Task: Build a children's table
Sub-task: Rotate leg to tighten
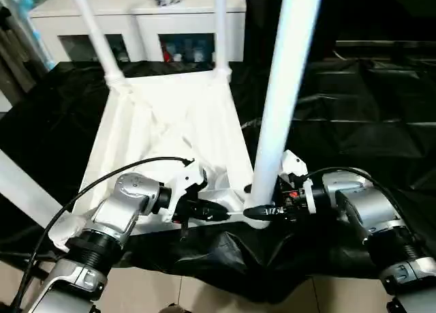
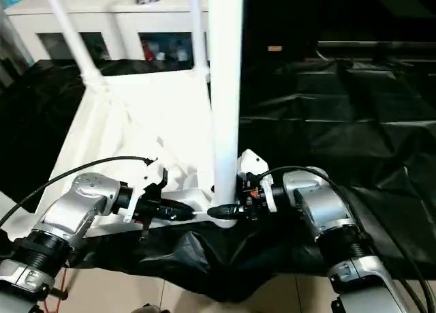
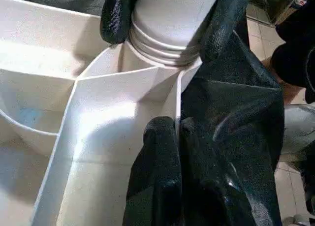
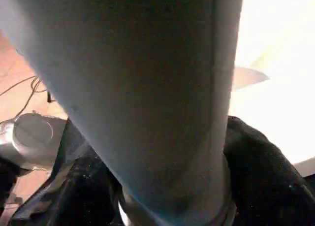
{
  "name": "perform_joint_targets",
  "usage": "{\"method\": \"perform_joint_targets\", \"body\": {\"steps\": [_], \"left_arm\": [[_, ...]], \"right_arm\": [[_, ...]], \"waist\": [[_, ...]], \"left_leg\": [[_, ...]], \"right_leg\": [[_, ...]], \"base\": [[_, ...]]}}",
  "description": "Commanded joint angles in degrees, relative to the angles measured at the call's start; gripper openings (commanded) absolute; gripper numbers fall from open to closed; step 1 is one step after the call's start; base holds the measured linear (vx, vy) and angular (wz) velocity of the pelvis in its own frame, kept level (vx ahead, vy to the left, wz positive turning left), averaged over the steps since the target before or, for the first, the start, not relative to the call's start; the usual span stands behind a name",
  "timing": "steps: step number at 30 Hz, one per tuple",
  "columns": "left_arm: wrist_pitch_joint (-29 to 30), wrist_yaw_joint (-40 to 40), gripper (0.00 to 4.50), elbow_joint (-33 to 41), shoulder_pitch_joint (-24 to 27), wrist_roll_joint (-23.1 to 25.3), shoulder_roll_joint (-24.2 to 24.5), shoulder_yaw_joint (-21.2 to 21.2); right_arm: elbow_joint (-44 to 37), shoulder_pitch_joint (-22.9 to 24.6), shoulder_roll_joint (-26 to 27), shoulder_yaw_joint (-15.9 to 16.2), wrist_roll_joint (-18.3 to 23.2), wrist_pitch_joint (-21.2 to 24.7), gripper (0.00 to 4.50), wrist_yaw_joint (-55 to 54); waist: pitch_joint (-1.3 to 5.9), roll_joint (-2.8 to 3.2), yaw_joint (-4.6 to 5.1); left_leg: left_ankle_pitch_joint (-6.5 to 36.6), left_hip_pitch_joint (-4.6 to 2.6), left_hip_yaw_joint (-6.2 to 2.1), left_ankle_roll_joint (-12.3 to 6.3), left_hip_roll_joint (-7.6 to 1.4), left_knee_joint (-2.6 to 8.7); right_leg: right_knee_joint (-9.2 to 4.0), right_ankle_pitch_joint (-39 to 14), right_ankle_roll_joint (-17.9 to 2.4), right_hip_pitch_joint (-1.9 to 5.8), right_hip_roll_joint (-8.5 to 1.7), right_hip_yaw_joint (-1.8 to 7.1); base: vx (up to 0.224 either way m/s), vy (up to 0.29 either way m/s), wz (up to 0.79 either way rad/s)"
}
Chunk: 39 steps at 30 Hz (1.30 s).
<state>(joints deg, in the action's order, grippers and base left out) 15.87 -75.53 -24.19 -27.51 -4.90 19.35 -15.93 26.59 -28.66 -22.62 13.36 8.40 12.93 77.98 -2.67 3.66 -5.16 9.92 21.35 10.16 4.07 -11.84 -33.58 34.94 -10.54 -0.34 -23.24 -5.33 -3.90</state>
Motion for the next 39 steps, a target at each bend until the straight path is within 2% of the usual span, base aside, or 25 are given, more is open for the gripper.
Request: {"method": "perform_joint_targets", "body": {"steps": [1,3,4,5,6,8,9,10,11,12,14,15,17,18,19,21,25,28,30,31,33,36,39], "left_arm": [[-0.48,2.28,0.0,1.98,-1.54,-2.12,-1.85,0.56],[-0.43,4.79,0.0,1.9,-1.45,-1.75,-2.66,1.25],[0.0,7.91,0.0,1.98,-1.34,-1.11,-3.74,1.93],[0.31,8.97,0.0,2.14,-1.25,-0.81,-4.13,2.12],[0.64,10.03,0.0,2.44,-1.1,-0.47,-4.51,2.19],[1.06,14.44,0.0,2.56,-0.98,0.56,-6.11,2.87],[1.39,17.55,0.0,2.56,-0.93,1.02,-7.46,3.47],[1.33,19.56,0.0,2.48,-0.9,1.3,-8.31,3.91],[1.92,26.05,0.0,2.16,-0.58,1.91,-11.35,5.11],[1.92,26.05,0.0,2.16,-0.58,1.91,-11.35,5.11],[2.21,30.09,0.0,2.37,-0.02,2.54,-13.4,5.46],[2.45,30.89,0.0,2.6,0.16,2.58,-13.8,5.45],[3.18,31.18,0.0,3.65,0.69,2.43,-14.69,4.88],[3.46,30.98,0.0,4.11,0.88,2.34,-14.98,4.55],[3.61,30.54,0.0,4.46,0.97,2.36,-15.19,4.23],[2.79,29.26,0.0,4.0,0.29,2.23,-14.5,4.26],[2.47,27.88,0.0,3.93,-0.03,2.15,-13.52,3.93],[2.5,25.16,0.0,4.1,-0.09,1.89,-12.08,3.12],[2.44,17.87,0.0,5.02,-0.05,0.86,-8.55,1.22],[2.44,17.87,0.0,5.02,-0.05,0.86,-8.55,1.22],[1.61,14.1,0.0,4.9,-0.29,0.79,-6.5,0.35],[0.62,8.75,0.0,4.36,-0.85,0.42,-3.75,-0.41],[0.33,7.25,0.0,4.25,-1.03,0.15,-3.1,-0.48]], "right_arm": [[-2.53,1.33,1.84,2.88,0.88,0.18,2.65,1.4],[-1.78,1.45,3.11,1.91,0.54,-0.6,2.63,-1.54],[0.45,0.97,5.61,-0.02,-0.63,-1.76,2.63,-8.08],[1.67,0.57,6.8,-0.89,-1.26,-2.17,2.63,-11.5],[3.02,0.07,7.96,-1.7,-1.78,-2.23,2.63,-14.89],[6.18,-1.11,10.52,-3.43,-2.63,-1.78,2.63,-22.56],[7.83,-1.63,12.2,-4.38,-3.06,-2.46,2.63,-26.95],[8.6,-1.87,13.19,-4.9,-3.23,-2.8,2.63,-29.33],[10.38,-2.34,16.72,-6.53,-3.53,-3.09,2.63,-36.81],[10.38,-2.34,16.72,-6.53,-3.53,-3.09,2.63,-36.81],[12.67,-3.25,19.04,-7.88,-4.3,-2.69,2.63,-44.18],[13.1,-3.44,19.6,-8.16,-4.59,-2.44,2.63,-45.55],[13.4,-3.36,20.88,-7.79,-5.52,-3.45,2.63,-46.87],[13.45,-3.27,21.41,-7.49,-5.87,-3.93,2.63,-46.65],[13.58,-3.21,21.85,-7.01,-5.94,-4.29,3.19,-45.53],[13.72,-3.57,21.67,-7.51,-4.87,-3.84,3.33,-43.91],[13.38,-3.73,20.38,-6.41,-5.51,-4.79,3.62,-42.32],[11.82,-3.29,18.51,-5.0,-5.09,-5.24,3.62,-37.62],[6.35,-1.06,13.14,-1.82,-3.31,-6.13,3.62,-24.42],[6.35,-1.06,13.14,-1.82,-3.31,-6.13,3.62,-24.42],[3.99,-0.16,10.13,-0.59,-2.44,-5.67,3.62,-18.07],[2.02,0.41,6.3,0.35,-1.09,-4.26,3.62,-10.56],[1.08,0.68,5.19,0.69,-0.35,-3.66,3.62,-8.12]], "waist": [[3.75,-1.11,0.29],[3.64,-1.08,0.27],[3.6,-1.14,0.37],[3.44,-0.93,0.69],[3.4,-1.06,0.82],[3.28,-1.07,1.59],[3.13,-1.06,2.68],[3.23,-0.67,2.65],[3.19,-0.81,3.35],[3.43,-0.89,3.49],[3.5,-0.92,3.55],[3.66,-0.92,3.46],[3.65,-0.97,3.39],[3.75,-0.85,3.29],[3.79,-0.94,3.28],[3.8,-0.8,3.23],[3.74,-0.56,3.17],[3.72,-0.6,3.12],[3.77,-0.52,2.68],[3.77,-0.52,2.68],[3.86,-0.45,2.45],[3.74,-0.5,1.64],[3.57,-0.43,1.4]], "left_leg": [[10.97,-0.38,0.09,-4.11,-1.0,3.45],[11.54,-0.45,0.11,-3.78,-1.01,3.49],[11.78,-0.39,0.08,-3.29,-1.01,3.57],[13.19,-0.4,-0.05,-2.41,-0.91,3.78],[13.84,-0.44,-0.06,-2.04,-0.81,3.85],[15.13,-0.48,-0.26,-1.02,-0.69,4.1],[16.35,-0.25,-0.42,-0.31,-0.64,4.23],[16.68,-0.48,-0.46,-0.19,-0.56,4.13],[16.66,-0.39,-0.41,-0.13,-0.6,4.11],[16.12,-0.38,-0.37,-0.4,-0.47,3.96],[15.15,-0.35,-0.28,-0.96,-0.52,3.94],[13.64,-0.34,-0.14,-1.82,-0.39,3.73],[12.79,-0.15,-0.08,-2.28,-0.42,3.72],[12.26,-0.18,-0.05,-2.58,-0.45,3.71],[11.95,-0.16,-0.05,-2.78,-0.45,3.67],[11.06,-0.08,-0.03,-3.52,-0.48,3.66],[12.09,-0.29,0.02,-3.41,-0.55,3.68],[12.89,-0.32,-0.01,-3.4,-0.54,3.71],[13.35,-0.35,-0.04,-3.98,-0.61,3.66],[13.35,-0.35,-0.04,-3.98,-0.61,3.66],[11.85,-0.35,0.05,-4.57,-0.79,3.54],[12.75,-0.56,0.14,-4.73,-0.92,3.55],[13.93,-0.52,0.07,-4.11,-1.02,3.73]], "right_leg": [[-4.13,-11.24,-13.27,3.04,-2.27,2.02],[-4.34,-12.36,-12.97,2.92,-2.31,2.07],[-4.39,-13.4,-12.53,2.9,-2.42,2.12],[-4.61,-15.74,-12.04,2.82,-2.46,2.02],[-4.81,-17.21,-11.46,2.87,-2.42,1.94],[-5.01,-20.08,-10.41,2.87,-2.37,1.82],[-5.17,-21.26,-9.9,2.96,-2.31,1.73],[-5.25,-21.78,-9.69,2.9,-2.43,1.71],[-5.28,-20.95,-9.93,2.75,-2.33,1.84],[-5.29,-20.1,-10.01,2.88,-2.29,1.78],[-5.22,-18.28,-10.36,2.81,-2.19,1.86],[-5.11,-16.05,-10.82,2.89,-2.14,1.86],[-4.94,-15.05,-11.11,2.93,-2.18,1.9],[-4.91,-14.31,-11.21,2.94,-2.15,1.86],[-4.84,-13.62,-11.37,3.01,-2.13,1.84],[-4.6,-11.12,-12.14,3.15,-2.05,1.83],[-4.66,-11.16,-12.58,3.11,-2.11,1.85],[-4.69,-11.6,-12.55,3.21,-2.11,1.85],[-4.71,-11.66,-12.15,3.44,-2.04,1.82],[-4.71,-11.66,-12.15,3.44,-2.04,1.82],[-4.23,-8.13,-13.68,3.28,-1.94,1.79],[-4.35,-9.55,-14.17,3.13,-2.07,1.85],[-4.39,-11.29,-13.94,3.07,-2.13,1.93]], "base": [[0.0,0.0,0.0],[0.0,0.0,0.0],[0.0,0.0,0.0],[0.0,0.0,0.0],[0.0,0.0,0.0],[0.0,0.0,0.0],[0.0,0.0,0.0],[0.0,0.0,0.0],[0.0,0.0,0.0],[0.0,0.0,0.0],[0.0,0.0,0.0],[0.0,0.0,0.0],[0.0,0.0,0.0],[0.0,0.0,0.0],[0.0,0.0,0.0],[0.0,0.0,0.0],[0.0,0.0,0.0],[0.0,0.0,0.0],[0.0,0.0,0.0],[0.0,0.0,0.0],[0.0,0.0,0.0],[0.0,0.0,0.0],[0.0,0.0,0.0]]}}
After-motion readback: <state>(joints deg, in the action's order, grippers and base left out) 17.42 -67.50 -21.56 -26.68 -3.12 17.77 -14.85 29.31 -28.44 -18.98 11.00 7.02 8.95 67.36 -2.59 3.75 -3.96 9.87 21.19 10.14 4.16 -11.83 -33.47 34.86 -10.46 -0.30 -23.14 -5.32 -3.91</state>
